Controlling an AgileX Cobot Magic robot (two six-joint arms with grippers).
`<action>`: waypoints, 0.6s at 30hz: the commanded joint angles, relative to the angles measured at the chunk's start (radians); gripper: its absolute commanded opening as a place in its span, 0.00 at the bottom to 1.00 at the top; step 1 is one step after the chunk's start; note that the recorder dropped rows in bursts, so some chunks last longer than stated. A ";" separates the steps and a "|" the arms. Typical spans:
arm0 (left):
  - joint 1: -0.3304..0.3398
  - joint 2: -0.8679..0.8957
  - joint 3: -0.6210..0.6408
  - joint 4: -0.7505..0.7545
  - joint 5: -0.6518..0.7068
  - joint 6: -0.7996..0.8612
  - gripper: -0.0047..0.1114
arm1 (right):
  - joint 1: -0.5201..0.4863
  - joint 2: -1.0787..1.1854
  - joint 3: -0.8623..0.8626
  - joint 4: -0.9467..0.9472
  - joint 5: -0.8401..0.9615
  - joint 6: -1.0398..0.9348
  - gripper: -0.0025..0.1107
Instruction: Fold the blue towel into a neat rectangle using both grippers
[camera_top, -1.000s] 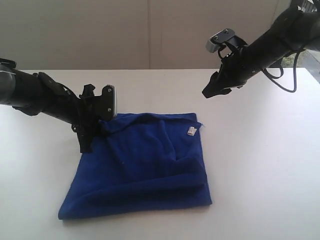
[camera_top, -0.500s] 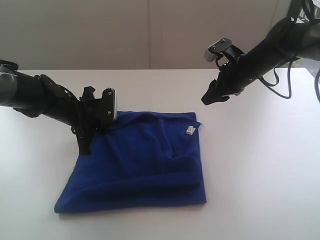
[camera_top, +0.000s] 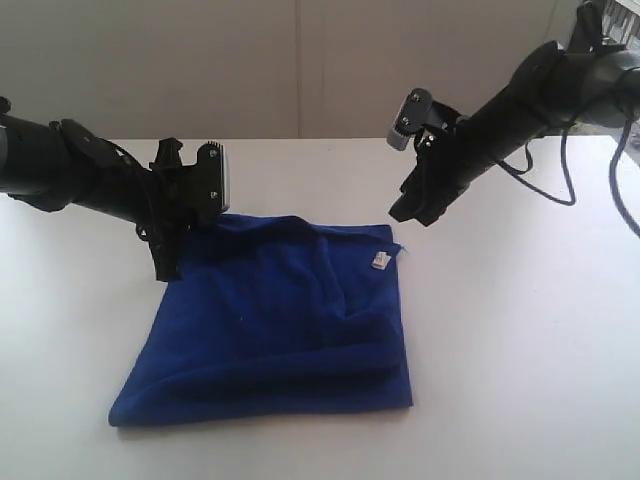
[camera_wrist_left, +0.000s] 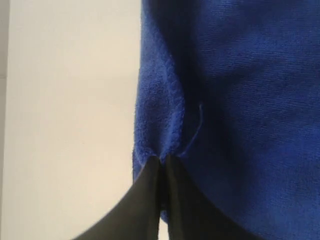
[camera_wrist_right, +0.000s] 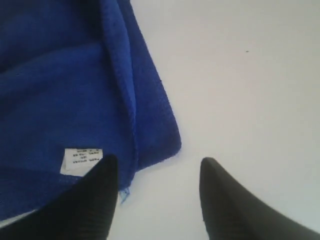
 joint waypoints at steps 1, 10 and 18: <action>-0.008 -0.044 0.005 -0.022 0.002 0.159 0.04 | 0.016 0.053 -0.002 0.007 -0.023 -0.022 0.53; -0.008 -0.088 0.005 -0.022 -0.004 0.159 0.04 | 0.027 0.108 -0.002 0.007 -0.056 -0.021 0.54; -0.008 -0.088 0.005 -0.022 -0.007 0.159 0.04 | 0.037 0.120 -0.002 0.012 -0.021 -0.021 0.35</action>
